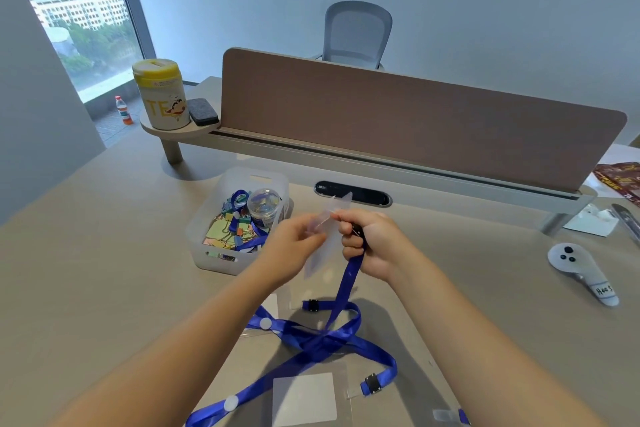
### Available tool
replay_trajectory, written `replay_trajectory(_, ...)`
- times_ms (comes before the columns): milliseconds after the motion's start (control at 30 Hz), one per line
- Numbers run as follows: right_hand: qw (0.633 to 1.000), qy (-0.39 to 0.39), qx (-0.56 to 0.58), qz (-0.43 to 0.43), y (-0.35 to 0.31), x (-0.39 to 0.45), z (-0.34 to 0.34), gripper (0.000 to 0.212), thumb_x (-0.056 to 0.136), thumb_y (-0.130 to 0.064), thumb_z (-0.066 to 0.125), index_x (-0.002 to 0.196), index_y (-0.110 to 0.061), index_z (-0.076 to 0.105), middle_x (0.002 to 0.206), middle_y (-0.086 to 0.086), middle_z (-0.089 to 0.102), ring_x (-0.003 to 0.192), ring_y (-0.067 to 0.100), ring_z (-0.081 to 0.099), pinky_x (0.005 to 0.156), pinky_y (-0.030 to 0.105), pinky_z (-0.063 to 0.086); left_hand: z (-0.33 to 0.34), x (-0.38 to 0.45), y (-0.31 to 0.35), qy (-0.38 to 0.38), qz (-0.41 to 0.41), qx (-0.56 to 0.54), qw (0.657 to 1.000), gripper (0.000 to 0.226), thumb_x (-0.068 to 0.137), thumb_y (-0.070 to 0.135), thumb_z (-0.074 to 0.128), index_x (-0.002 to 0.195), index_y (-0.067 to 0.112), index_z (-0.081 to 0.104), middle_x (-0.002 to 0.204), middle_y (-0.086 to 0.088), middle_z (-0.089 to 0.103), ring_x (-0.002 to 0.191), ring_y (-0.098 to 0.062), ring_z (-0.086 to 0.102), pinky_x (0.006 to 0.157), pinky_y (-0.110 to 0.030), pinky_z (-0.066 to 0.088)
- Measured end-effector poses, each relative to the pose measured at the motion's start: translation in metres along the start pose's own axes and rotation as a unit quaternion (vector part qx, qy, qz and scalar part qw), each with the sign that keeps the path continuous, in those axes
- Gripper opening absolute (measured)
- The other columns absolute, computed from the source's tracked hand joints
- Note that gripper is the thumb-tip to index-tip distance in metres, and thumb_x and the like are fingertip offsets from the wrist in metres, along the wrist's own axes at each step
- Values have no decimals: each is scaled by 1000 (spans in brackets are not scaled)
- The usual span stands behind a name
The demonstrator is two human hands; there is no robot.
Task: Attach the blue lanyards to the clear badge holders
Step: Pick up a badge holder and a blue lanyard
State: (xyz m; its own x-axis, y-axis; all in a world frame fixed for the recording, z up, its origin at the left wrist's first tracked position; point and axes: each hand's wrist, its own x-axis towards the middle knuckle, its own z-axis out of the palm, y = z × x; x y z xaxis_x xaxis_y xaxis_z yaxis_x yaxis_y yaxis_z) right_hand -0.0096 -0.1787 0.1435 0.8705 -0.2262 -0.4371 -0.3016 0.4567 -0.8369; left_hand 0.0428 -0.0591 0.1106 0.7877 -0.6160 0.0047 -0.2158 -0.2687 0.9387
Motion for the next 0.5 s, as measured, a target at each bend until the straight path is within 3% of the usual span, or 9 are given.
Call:
replay_trajectory(67, 999, 15, -35, 6, -3, 0, -3, 24, 89, -4, 47, 66, -6, 53, 32, -7, 44, 25, 1, 27, 30, 13, 20, 0, 1, -3, 70, 38, 127, 989, 24, 90, 12, 46, 109, 9, 61, 100, -16, 67, 91, -25, 60, 79, -33, 46)
replay_trajectory(133, 994, 38, -105, -6, -8, 0, -5, 25, 87, -3, 49, 63, -7, 53, 31, -7, 43, 25, 2, 27, 31, 13, 21, -4, 2, -3, 125, 96, 255, 954, 23, 89, 13, 49, 107, 9, 63, 96, -12, 69, 85, -25, 61, 72, -32, 46)
replay_trajectory(233, 942, 91, -317, -70, -14, -1, -4, 30, 84, -3, 52, 54, -4, 51, 43, 1, 47, 37, 10, 34, 40, 19, 28, -13, 5, -4, 150, 213, 392, 882, 17, 75, 8, 65, 92, 8, 70, 78, -11, 74, 65, -27, 68, 54, -31, 52)
replay_trajectory(333, 820, 133, -528, -177, -14, -1, 1, 22, 83, -5, 47, 74, 10, 60, 70, 20, 63, 60, 24, 52, 57, 31, 42, -16, 8, -4, 166, 245, 458, 838, 23, 60, 5, 79, 82, 8, 72, 69, -10, 74, 55, -25, 67, 46, -28, 53)
replay_trajectory(400, 717, 153, -641, -228, -13, -1, 1, 22, 88, -13, 43, 92, -1, 61, 87, 15, 68, 77, 30, 61, 65, 36, 47, -20, 7, -3, 171, 238, 460, 838, 22, 61, 4, 79, 81, 7, 71, 69, -11, 74, 53, -25, 67, 44, -28, 53)
replay_trajectory(433, 664, 165, -680, -265, -13, -1, 2, 21, 90, -15, 42, 95, -6, 60, 87, 11, 68, 79, 30, 62, 63, 36, 46, -22, 7, -3, 176, 230, 456, 842, 20, 63, 4, 77, 82, 6, 71, 71, -12, 74, 55, -26, 68, 45, -29, 53)
replay_trajectory(500, 559, 186, -711, -384, -15, 1, 0, 14, 87, -14, 49, 84, -8, 62, 70, 7, 68, 61, 27, 64, 45, 26, 36, -24, 5, -2, 180, 186, 418, 871, 19, 74, 6, 69, 93, 6, 69, 87, -14, 74, 68, -29, 69, 54, -32, 55)
